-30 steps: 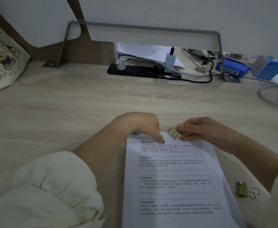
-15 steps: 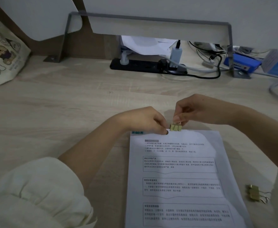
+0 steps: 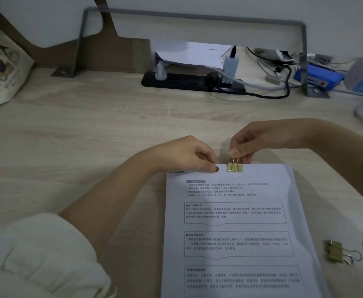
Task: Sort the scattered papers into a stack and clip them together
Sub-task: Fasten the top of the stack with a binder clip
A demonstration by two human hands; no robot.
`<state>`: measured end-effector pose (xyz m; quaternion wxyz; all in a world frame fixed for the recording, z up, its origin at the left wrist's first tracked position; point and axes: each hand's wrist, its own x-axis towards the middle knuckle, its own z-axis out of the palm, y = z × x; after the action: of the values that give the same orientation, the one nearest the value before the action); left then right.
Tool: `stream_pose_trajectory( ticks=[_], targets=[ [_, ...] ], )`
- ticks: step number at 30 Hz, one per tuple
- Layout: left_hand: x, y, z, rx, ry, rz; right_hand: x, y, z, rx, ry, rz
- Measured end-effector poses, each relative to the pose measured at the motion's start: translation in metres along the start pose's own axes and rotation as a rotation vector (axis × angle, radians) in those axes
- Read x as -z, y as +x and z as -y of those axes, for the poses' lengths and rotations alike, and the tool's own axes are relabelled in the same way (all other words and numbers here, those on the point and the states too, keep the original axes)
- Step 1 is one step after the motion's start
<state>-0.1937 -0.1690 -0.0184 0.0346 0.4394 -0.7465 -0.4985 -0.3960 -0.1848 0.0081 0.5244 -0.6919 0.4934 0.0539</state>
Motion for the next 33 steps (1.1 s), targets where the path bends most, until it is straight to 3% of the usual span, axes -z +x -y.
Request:
stream_pose_trajectory(
  ticks=[10,17,21,25,28,33],
  targets=[
    [0.000,0.000,0.001,0.016,0.011,-0.010,-0.007,-0.001,0.002,0.054,-0.040,-0.111],
    [-0.002,-0.002,0.004,0.006,0.021,-0.030,-0.014,0.002,0.001,0.030,-0.030,-0.093],
    [-0.007,-0.002,0.009,0.033,0.105,-0.068,-0.019,-0.007,-0.009,0.027,0.117,-0.300],
    [-0.026,0.001,-0.002,-0.073,0.353,-0.377,-0.026,-0.054,-0.035,-0.080,0.076,-0.524],
    [-0.047,0.007,-0.022,-0.133,0.522,-0.303,-0.053,-0.100,-0.059,-0.233,-0.083,-0.541],
    [-0.066,0.024,-0.046,0.057,0.691,-0.189,-0.098,-0.157,-0.074,-0.522,-0.252,-0.442]
  ],
)
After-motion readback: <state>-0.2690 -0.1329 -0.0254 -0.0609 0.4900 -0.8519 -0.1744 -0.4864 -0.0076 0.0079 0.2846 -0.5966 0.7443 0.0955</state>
